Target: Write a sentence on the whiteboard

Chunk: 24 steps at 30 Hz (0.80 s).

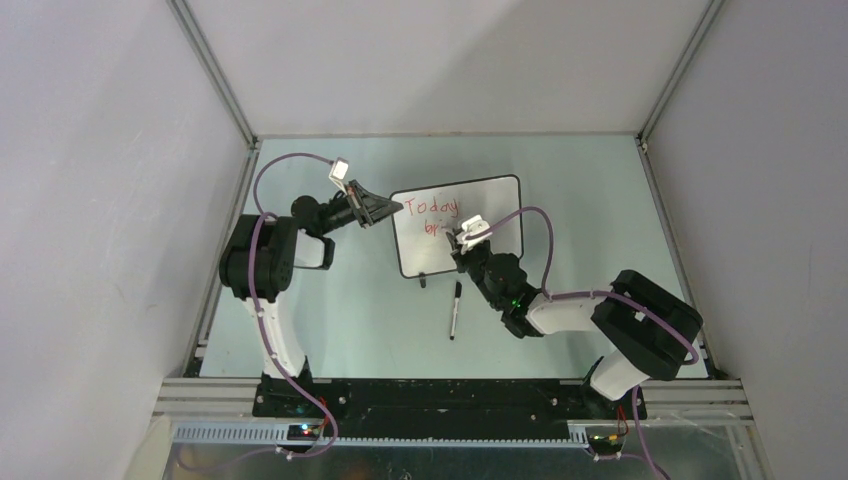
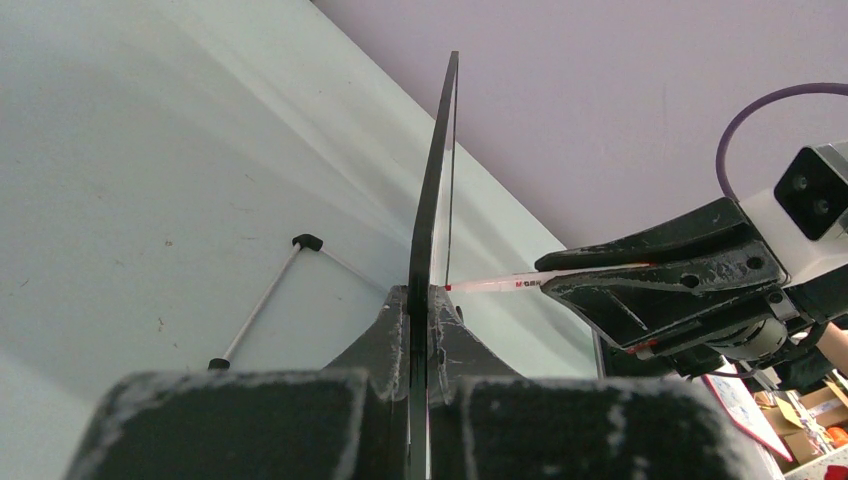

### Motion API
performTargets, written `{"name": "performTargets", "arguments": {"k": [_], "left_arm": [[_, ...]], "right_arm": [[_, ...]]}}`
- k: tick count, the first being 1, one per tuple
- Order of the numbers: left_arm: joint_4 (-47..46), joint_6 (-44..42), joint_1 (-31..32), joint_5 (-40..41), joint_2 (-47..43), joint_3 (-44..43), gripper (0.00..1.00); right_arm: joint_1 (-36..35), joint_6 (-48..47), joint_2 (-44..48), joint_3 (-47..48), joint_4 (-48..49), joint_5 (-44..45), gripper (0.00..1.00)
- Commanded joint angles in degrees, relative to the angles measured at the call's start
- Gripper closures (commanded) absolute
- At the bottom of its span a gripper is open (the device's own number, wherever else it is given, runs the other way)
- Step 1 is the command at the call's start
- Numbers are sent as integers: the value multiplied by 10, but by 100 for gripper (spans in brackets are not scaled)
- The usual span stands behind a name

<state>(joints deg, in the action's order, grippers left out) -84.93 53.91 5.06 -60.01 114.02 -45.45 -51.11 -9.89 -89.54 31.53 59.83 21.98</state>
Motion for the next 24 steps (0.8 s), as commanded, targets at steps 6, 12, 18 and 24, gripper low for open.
{"name": "performTargets", "arguments": {"k": [6, 12, 18, 24], "left_arm": [[-31, -16, -3, -14, -1, -11, 100], [-32, -16, -3, -14, -2, -11, 100], [-31, -16, -3, -14, -1, -11, 100], [-31, -17, -5, -14, -2, -10, 100]], "right_arm": [[-15, 2, 7, 9, -9, 30, 100], [-24, 2, 13, 1, -9, 37, 100], [-31, -2, 16, -2, -7, 42, 100], [-33, -2, 17, -6, -4, 42, 100]]}}
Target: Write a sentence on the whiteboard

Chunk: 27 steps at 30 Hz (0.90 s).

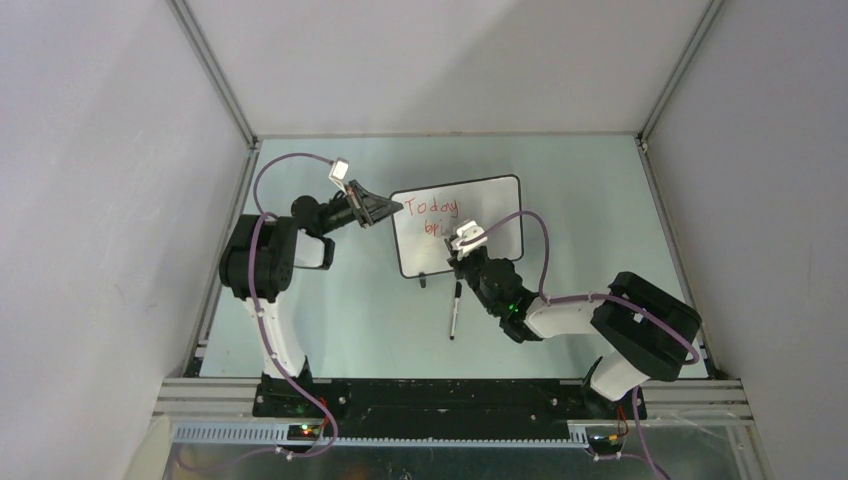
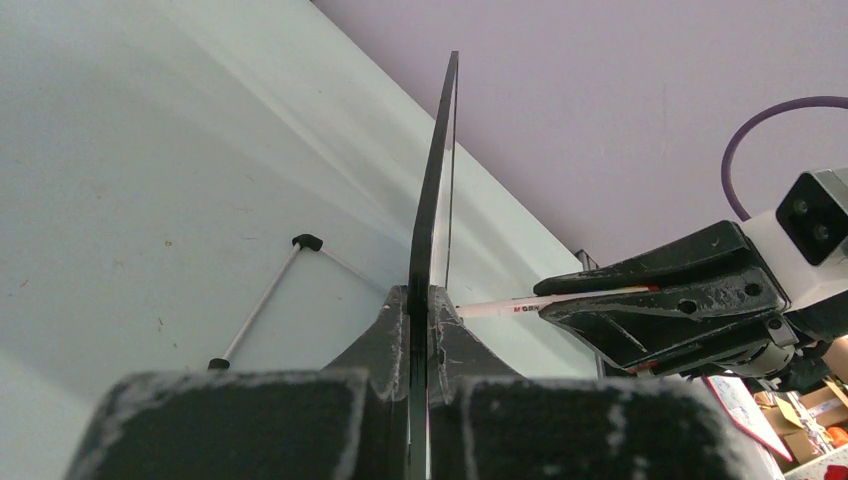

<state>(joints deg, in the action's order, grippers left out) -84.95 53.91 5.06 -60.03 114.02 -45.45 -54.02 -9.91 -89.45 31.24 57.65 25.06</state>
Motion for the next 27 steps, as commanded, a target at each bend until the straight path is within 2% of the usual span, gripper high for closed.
{"name": "performTargets", "arguments": {"k": [1, 13, 27], "left_arm": [[-32, -17, -4, -14, -2, -10, 100], [-31, -17, -5, -14, -2, -12, 100], [-31, -17, -5, -13, -2, -11, 100]], "right_arm": [[-3, -2, 15, -3, 19, 12, 100], [-6, -7, 67, -3, -7, 7, 100], [30, 18, 59, 3, -3, -25, 100]]}}
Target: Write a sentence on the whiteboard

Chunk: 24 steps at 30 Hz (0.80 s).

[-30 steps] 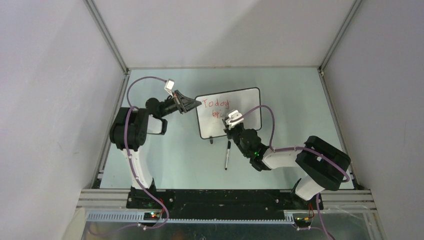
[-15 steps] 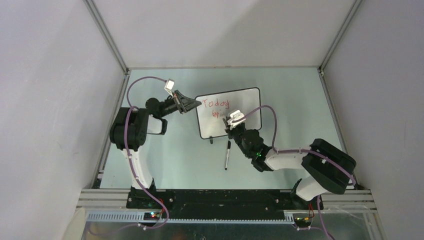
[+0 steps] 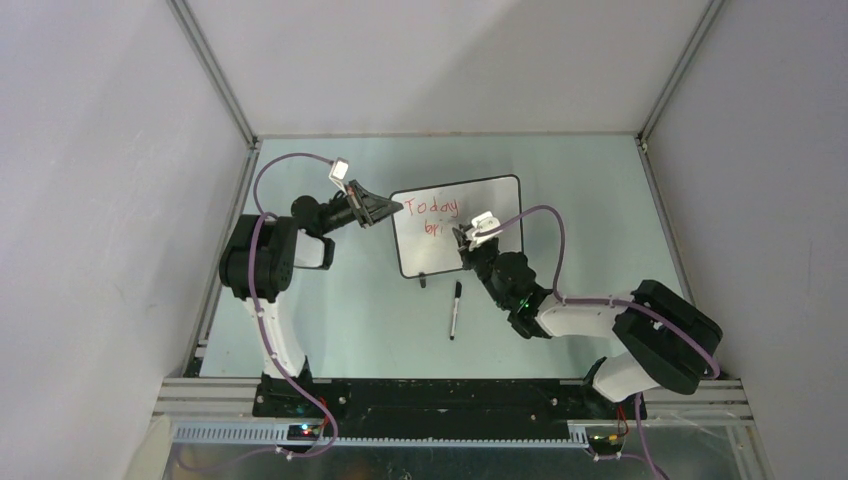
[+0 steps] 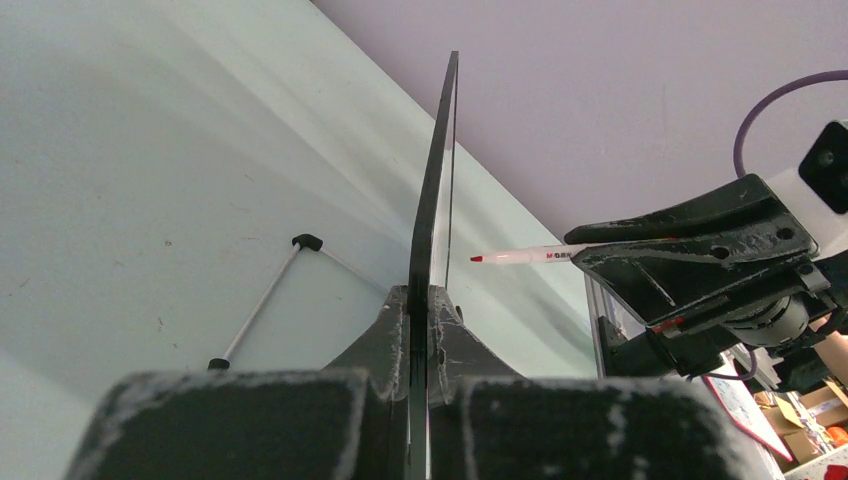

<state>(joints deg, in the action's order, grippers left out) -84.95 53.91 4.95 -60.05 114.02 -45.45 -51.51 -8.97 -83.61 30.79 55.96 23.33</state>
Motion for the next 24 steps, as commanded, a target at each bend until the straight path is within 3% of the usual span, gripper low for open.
{"name": "performTargets", "arguments": {"k": [1, 24], "left_arm": [[-31, -17, -3, -14, -2, -11, 100], [-31, -18, -4, -13, -3, -10, 100]], "right_arm": [[6, 8, -1, 9, 14, -8, 100], [14, 9, -35, 30, 12, -13, 100]]}}
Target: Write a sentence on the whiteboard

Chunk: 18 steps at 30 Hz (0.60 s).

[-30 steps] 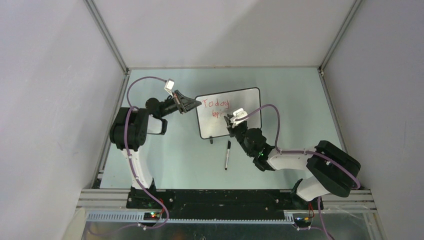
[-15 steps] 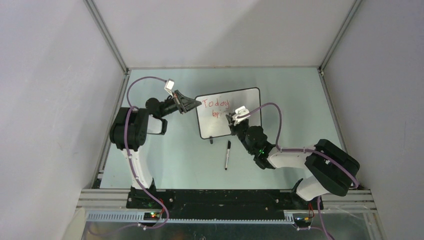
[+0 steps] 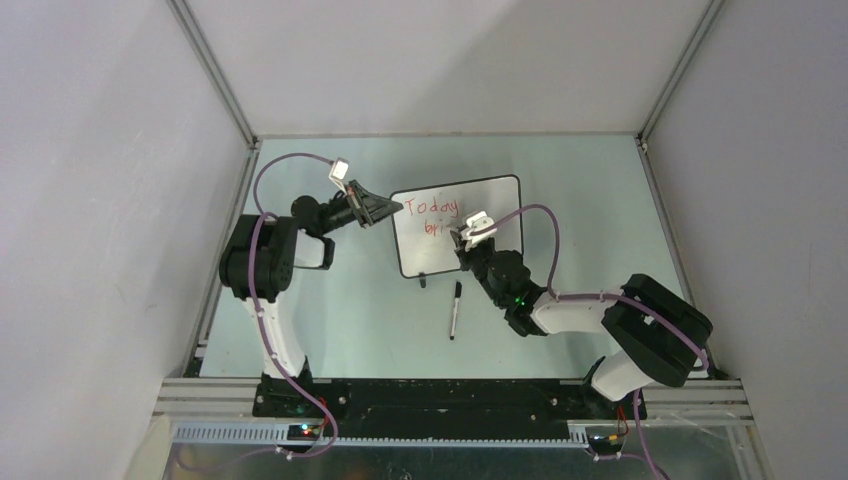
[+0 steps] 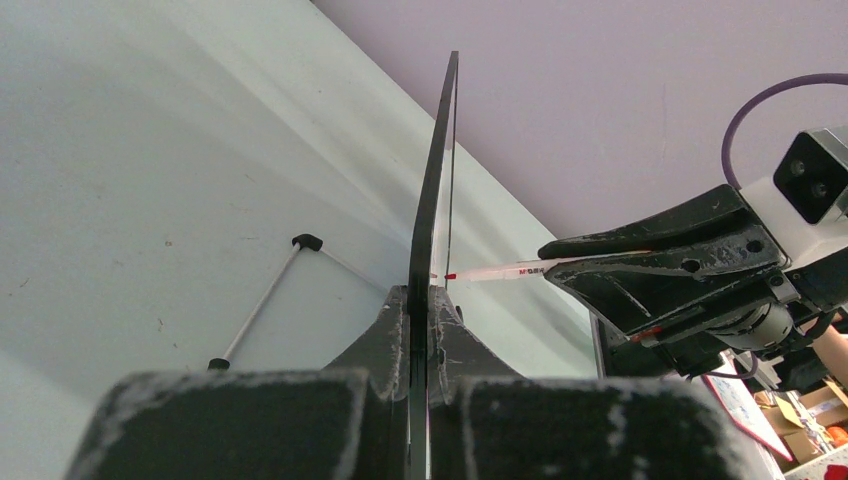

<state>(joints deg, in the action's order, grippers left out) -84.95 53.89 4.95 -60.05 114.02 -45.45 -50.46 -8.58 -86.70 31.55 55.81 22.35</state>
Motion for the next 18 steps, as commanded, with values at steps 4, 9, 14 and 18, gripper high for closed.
{"name": "performTargets", "arguments": {"k": [4, 9, 14, 18], "left_arm": [[-30, -18, -4, -14, -3, -10, 100], [-31, -18, -4, -13, -3, -10, 100], [-31, -18, -3, -13, -4, -9, 100], [-31, -18, -3, -13, -4, -9, 100]], "right_arm": [[6, 6, -8, 26, 12, -5, 100], [8, 5, -13, 33, 11, -7, 100], [11, 4, -17, 38, 5, -7, 100], [11, 6, -18, 38, 1, -6, 100]]}}
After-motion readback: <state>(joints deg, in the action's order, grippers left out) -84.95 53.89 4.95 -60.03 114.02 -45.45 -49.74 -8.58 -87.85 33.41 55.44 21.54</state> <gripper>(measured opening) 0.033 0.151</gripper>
